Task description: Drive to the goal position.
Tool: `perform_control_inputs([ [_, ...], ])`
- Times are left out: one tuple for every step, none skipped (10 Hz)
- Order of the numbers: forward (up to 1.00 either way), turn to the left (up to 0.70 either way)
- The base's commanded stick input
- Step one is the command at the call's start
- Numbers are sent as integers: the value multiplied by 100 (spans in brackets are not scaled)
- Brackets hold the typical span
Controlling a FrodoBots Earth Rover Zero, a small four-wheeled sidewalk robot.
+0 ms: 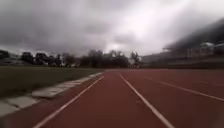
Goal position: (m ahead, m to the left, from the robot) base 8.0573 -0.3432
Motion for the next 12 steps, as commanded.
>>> perform_control_inputs([
  [70,0],
  [70,0],
  [70,0],
  [70,0],
  [70,0],
  [70,0],
  [70,0],
  [70,0],
  [70,0],
  [70,0],
  [70,0],
  [70,0],
])
